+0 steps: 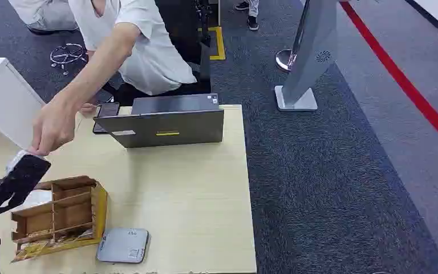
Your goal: Pass the card to the sensor for recognition and then transmit it.
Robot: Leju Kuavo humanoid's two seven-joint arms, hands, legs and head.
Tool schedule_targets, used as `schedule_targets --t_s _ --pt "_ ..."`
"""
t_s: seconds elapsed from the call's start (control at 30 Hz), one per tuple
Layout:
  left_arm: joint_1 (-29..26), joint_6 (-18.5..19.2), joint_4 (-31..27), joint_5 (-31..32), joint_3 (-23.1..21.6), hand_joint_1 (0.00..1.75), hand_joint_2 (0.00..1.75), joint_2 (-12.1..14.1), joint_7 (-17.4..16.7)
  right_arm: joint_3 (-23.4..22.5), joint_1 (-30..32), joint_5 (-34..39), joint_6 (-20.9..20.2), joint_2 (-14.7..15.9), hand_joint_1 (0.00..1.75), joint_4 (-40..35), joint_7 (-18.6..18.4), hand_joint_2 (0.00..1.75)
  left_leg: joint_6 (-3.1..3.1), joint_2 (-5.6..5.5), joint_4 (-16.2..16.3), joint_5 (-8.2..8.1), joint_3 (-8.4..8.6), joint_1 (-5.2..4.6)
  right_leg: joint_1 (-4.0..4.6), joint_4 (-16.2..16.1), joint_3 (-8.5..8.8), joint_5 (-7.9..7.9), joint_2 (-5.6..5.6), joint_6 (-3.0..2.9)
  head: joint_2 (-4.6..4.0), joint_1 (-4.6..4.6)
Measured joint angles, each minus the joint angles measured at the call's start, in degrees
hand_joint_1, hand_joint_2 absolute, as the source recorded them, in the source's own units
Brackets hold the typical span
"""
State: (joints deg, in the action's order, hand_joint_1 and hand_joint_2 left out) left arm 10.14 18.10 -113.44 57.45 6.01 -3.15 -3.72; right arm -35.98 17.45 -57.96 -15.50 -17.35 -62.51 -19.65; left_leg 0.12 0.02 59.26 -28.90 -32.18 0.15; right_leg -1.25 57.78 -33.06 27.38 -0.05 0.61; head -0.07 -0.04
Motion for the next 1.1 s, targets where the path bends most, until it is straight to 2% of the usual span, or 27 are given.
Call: schedule_targets --t_s 0.43,0.6,0.73,0.9,1.1 --pt "7.2 14.0 1.9 19.2 -6.9 1.75 1.75 4.5 -11.5 1.9 1.0 -1.6 -2.0 -0.1 0.00 -2.3 -1.3 1.75 -0.01 0.04 0.0 0.01 -0.01 0.00 0.00 0.0 -0.05 -0.02 0.13 -0.02 0.00 0.00" --pt "8.7 18.7 2.2 26.9 -9.2 1.75 1.75 5.7 -15.9 4.4 2.5 -1.2 -3.1 -0.1 0.00 -4.6 -2.9 1.75 -0.01 0.03 0.0 0.01 -0.03 0.00 0.00 0.0 -0.06 -0.02 0.13 -0.02 0.00 0.00" --pt "8.7 18.0 2.2 30.2 -11.3 1.75 1.75 6.4 -17.0 6.7 4.0 1.0 -3.5 -0.1 0.00 -6.6 -4.6 1.75 -0.01 0.03 0.0 0.01 -0.06 0.00 0.00 0.0 -0.06 -0.02 0.12 -0.02 0.00 0.02" --pt "7.4 14.9 1.7 30.4 -14.4 1.75 1.75 6.4 -16.7 8.6 5.3 2.4 -3.7 -0.1 0.00 -8.2 -5.5 1.75 -0.01 0.01 0.0 0.01 -0.08 0.00 -0.01 0.0 -0.06 -0.02 0.08 -0.01 -0.02 0.02" --pt "6.9 14.5 1.7 30.5 -16.2 1.75 1.75 6.5 -16.6 9.6 6.0 2.4 -3.8 -0.1 0.00 -9.2 -5.9 1.75 -0.01 0.02 0.0 0.01 -0.07 -0.01 -0.01 0.0 -0.06 -0.02 0.09 -0.01 0.00 0.00"
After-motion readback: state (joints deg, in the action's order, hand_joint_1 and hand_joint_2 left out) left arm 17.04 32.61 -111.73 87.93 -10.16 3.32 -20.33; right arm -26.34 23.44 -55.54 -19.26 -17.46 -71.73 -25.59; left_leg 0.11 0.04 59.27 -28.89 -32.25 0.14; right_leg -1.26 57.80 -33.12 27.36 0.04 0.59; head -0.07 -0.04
